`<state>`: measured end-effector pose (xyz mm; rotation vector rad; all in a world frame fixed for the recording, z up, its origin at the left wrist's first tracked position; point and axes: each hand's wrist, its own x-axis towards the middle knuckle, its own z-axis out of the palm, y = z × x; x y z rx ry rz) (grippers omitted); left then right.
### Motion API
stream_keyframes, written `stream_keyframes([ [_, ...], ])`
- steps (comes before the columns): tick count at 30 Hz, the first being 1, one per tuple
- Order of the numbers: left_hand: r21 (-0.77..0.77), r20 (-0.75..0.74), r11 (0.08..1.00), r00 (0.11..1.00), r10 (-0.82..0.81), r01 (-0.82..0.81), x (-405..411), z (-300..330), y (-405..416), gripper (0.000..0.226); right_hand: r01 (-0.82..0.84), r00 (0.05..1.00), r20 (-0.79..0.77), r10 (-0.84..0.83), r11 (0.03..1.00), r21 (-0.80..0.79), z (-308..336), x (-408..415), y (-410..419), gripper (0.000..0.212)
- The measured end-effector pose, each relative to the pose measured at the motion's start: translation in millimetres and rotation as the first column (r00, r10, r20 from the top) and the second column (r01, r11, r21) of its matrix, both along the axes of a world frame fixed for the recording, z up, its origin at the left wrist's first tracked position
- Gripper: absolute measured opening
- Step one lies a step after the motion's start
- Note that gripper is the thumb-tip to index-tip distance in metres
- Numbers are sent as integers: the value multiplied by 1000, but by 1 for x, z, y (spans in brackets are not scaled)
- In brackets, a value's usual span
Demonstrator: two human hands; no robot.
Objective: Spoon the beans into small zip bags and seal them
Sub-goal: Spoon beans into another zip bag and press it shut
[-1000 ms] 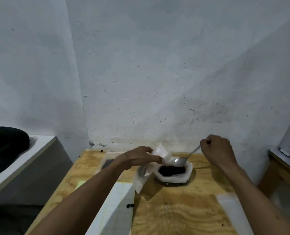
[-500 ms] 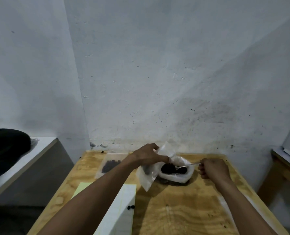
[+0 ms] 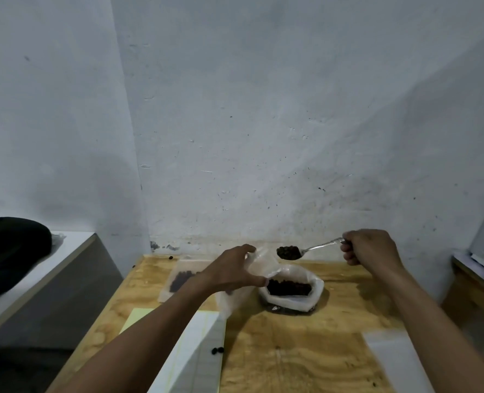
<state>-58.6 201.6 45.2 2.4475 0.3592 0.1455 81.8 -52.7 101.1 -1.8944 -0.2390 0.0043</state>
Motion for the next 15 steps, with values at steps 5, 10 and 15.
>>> stream_keyframes([
  [5, 42, 38, 999, 999, -35, 33, 4, 1, -7, 89, -112, 964, 223, 143, 983, -145, 7, -20, 23, 26],
  [10, -34, -32, 999, 999, 3, -4, 6, 6, -3, 76, 40, 900, 428, 82, 962, -268, 6, -14, 24, 29],
  [15, -248, -112, 969, 993, -49, 20, 8, 7, -5, 65, 183, 906, 422, 4, 897, -402, -22, -12, 5, 33],
])
